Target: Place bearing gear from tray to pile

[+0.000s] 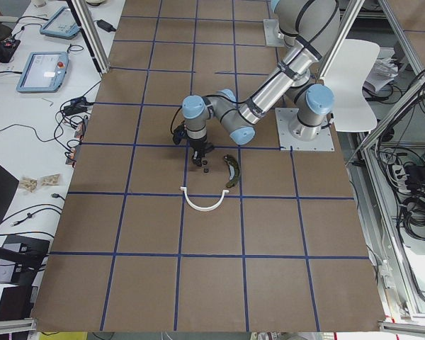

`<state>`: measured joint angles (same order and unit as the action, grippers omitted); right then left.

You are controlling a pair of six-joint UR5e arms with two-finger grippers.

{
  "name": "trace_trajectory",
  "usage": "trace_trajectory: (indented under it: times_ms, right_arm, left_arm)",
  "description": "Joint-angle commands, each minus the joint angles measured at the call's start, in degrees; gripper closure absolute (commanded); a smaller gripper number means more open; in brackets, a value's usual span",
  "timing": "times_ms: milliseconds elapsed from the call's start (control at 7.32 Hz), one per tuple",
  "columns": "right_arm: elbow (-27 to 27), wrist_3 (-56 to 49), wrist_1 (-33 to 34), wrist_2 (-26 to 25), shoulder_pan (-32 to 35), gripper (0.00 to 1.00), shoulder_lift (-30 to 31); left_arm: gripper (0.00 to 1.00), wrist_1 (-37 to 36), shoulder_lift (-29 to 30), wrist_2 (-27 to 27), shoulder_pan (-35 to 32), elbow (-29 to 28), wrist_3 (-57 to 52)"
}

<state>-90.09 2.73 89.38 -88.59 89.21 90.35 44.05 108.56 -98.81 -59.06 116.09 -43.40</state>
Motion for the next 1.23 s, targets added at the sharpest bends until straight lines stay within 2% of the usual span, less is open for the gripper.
trace_trajectory:
  times_ms: [0,137,410,547,683,820,957,1093]
  right_arm:
    - [0.0,0.1,0.0,0.0,0.0,0.0,0.0]
    - [0.0,0.0,0.0,0.0,0.0,0.0,0.0]
    - [0.0,0.0,0.0,0.0,0.0,0.0,0.0]
    - [0.0,0.1,0.0,0.0,0.0,0.0,0.1]
    - [0.0,0.1,0.0,0.0,0.0,0.0,0.1]
    - [0.0,0.2,0.0,0.1,0.0,0.0,0.1]
    - [0.0,0.2,0.0,0.1,0.0,0.0,0.1]
    - [0.0,0.1,0.0,0.0,0.1,0.0,0.1]
  left_arm:
    - [0.0,11.1,-4.6,0.2,-4.0,-5.2,2.2]
    - [0.0,22.5,-7.0,0.9,-9.4,-11.4,10.6]
    - [0.0,39.1,-10.0,5.7,-21.6,-23.6,32.1]
    - [0.0,41.0,-11.4,5.6,-29.6,-26.4,44.4]
    - [0.0,41.0,-12.1,5.4,-36.1,-27.8,48.6]
    - [0.0,41.0,-13.4,5.9,-39.4,-26.6,50.2]
    - [0.0,41.2,-14.6,5.7,-39.3,-26.9,50.3]
    - [0.0,44.8,-15.9,5.7,-36.8,-28.4,48.2]
